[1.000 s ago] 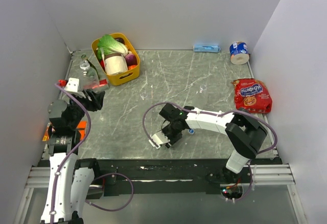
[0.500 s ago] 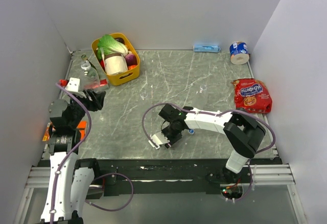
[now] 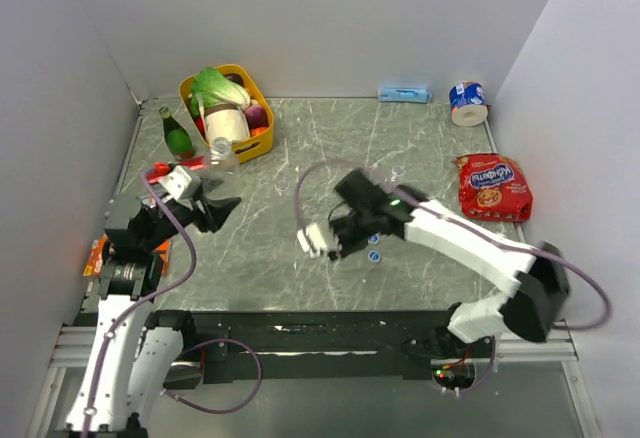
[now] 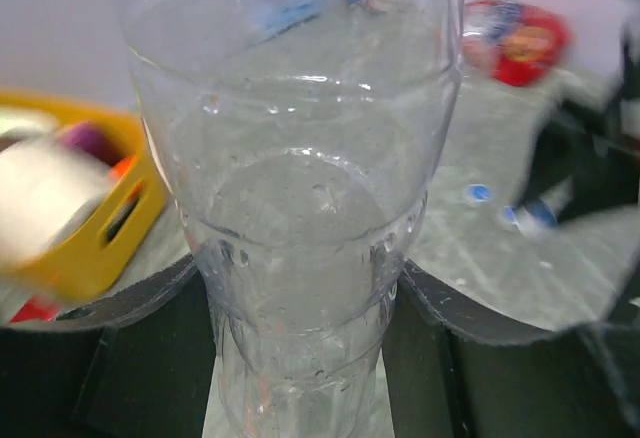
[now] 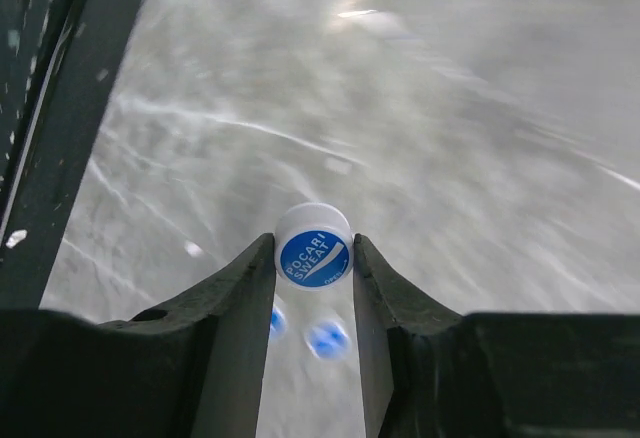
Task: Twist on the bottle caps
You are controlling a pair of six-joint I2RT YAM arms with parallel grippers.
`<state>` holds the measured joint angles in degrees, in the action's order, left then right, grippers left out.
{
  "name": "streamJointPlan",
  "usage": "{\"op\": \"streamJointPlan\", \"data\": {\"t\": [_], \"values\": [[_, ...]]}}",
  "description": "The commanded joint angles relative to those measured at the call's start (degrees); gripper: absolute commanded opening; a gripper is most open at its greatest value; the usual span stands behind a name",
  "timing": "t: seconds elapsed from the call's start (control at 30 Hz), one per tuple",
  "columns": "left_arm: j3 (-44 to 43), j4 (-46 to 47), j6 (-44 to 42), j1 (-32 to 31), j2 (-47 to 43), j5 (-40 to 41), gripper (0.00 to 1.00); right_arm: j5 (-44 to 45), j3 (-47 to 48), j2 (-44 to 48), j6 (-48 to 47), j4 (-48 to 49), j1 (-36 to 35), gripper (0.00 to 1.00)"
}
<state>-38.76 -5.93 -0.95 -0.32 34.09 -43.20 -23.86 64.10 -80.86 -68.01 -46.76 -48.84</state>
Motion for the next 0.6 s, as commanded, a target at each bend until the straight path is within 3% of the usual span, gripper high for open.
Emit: {"op": "streamJointPlan", "data": {"t": [0.0,0.13,0.27,0.37,0.57], "values": [[-6.57,9.96,-0.13,-7.93,6.92,-6.38,0.01,-1.81,12.34,9.21,10.16,-9.92,2.17,0.23],[-9.58,22.41,5.6,-17.68,16.0,0.99,0.01,-1.19,22.26,10.37,19.91,-12.03,6.29,0.23],[-6.95,29.12,2.11,-31.36,20.66,5.3,0.01,-2.33,33.27,8.88,30.02,-14.58,12.53,0.23],[-3.0,34.72,-3.78,-38.85,22.08,8.9,0.01,-1.73,40.65,8.26,30.22,-17.92,14.47,0.23],[7.73,46.62,-5.72,-43.8,25.32,10.25,0.01,-1.45,49.19,8.0,24.96,-27.14,13.86,0.24]]}}
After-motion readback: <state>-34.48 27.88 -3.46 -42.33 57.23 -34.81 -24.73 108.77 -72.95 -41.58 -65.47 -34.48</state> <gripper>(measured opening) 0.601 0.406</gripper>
